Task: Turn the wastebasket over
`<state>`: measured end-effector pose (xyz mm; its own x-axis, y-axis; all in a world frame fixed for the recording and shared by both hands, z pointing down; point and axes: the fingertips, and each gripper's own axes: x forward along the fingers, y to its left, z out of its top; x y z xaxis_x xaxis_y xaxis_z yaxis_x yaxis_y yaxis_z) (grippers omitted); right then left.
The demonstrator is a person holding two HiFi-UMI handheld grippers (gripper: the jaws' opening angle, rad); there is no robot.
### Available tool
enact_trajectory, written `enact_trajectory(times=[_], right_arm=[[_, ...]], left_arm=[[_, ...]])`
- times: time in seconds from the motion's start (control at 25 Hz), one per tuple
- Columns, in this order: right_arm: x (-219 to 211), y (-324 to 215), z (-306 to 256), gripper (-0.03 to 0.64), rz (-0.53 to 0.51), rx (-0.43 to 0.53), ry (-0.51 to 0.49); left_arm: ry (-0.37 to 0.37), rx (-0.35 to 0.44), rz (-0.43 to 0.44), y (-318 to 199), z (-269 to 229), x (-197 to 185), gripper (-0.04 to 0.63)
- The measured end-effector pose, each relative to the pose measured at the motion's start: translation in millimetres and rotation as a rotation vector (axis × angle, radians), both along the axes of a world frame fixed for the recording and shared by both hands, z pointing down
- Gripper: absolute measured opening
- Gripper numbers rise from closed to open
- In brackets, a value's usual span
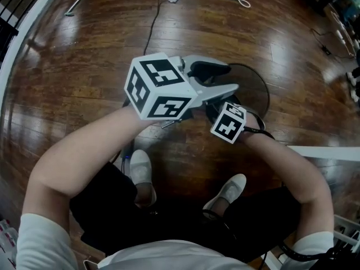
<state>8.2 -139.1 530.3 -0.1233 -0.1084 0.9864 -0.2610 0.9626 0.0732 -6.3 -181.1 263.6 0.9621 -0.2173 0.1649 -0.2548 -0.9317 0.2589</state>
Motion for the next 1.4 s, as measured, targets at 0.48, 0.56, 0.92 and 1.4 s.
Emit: enact_trajectory(times=[0.48, 0.56, 0.92, 1.4], right_arm=[[23.8, -12.5, -26.4, 0.018, 0.107, -0.03, -0.158], [22.7, -21.5, -41.9, 0.018, 0.144, -0.039, -0.251], [35.8, -40.0, -89.4, 0.014, 0.355, -0.176, -0.764], [98.4, -42.4, -71.3, 0.011, 0.529, -0.252, -1.124]], left_arm=[[-0.01, -0.073, -0.013, 3.8, 19.6, -5.2, 0.152], [-0.006, -0.085, -0.025, 1.2, 21.2, -7.5, 0.152], [-0.041, -0.131, -0.07, -5.2, 44.8, -8.9, 0.152], [-0.185, -0.201, -0.131, -37.7, 131.4, 4.1, 0.152]])
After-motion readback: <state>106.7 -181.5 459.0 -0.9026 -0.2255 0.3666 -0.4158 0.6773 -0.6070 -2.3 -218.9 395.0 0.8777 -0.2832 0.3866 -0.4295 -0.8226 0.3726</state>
